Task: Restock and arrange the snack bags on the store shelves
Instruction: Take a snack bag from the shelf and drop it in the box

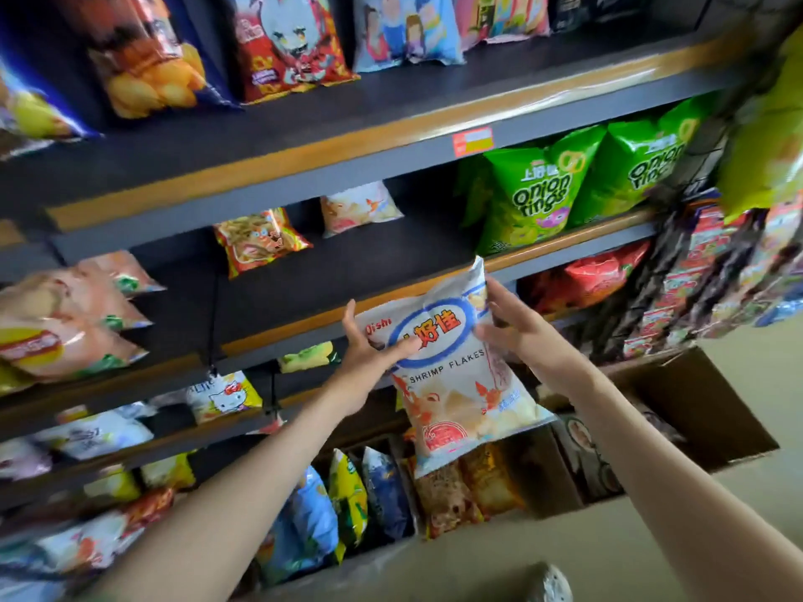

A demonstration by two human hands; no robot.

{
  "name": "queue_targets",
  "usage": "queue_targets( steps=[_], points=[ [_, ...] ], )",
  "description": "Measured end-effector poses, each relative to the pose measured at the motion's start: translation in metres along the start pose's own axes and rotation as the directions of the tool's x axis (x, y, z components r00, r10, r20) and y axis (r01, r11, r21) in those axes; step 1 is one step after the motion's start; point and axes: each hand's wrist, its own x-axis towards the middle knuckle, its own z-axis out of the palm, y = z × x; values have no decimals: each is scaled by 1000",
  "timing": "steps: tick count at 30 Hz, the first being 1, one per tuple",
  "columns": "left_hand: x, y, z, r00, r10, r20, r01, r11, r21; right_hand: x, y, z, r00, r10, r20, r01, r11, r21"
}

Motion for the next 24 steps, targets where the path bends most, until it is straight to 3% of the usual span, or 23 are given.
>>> queue_targets(
  steps=[3,7,13,18,21,24],
  points=[
    [-13,4,-37,999,-35,-5,34,998,-61,8,4,42,988,111,104,-117,991,59],
    [-23,20,-71,995,-12,-97,11,1000,-13,13,-10,86,954,300,12,-300,954,-22],
    [-55,49,-98,999,31,-31,-31,999,6,17,-32,125,952,292,-94,-275,948,158],
    [-67,45,-114,991,2,133,-22,989,149,27,-39,135,945,272,-183,-233,950,210],
    [-61,34,-116,991,-18,130,-6,983,184,39,-28,140,915,311,-257,-257,940,225],
    [-46,21,-112,997,0,77,-15,981,192,52,-10,137,927,313,-206,-277,943,183]
  ],
)
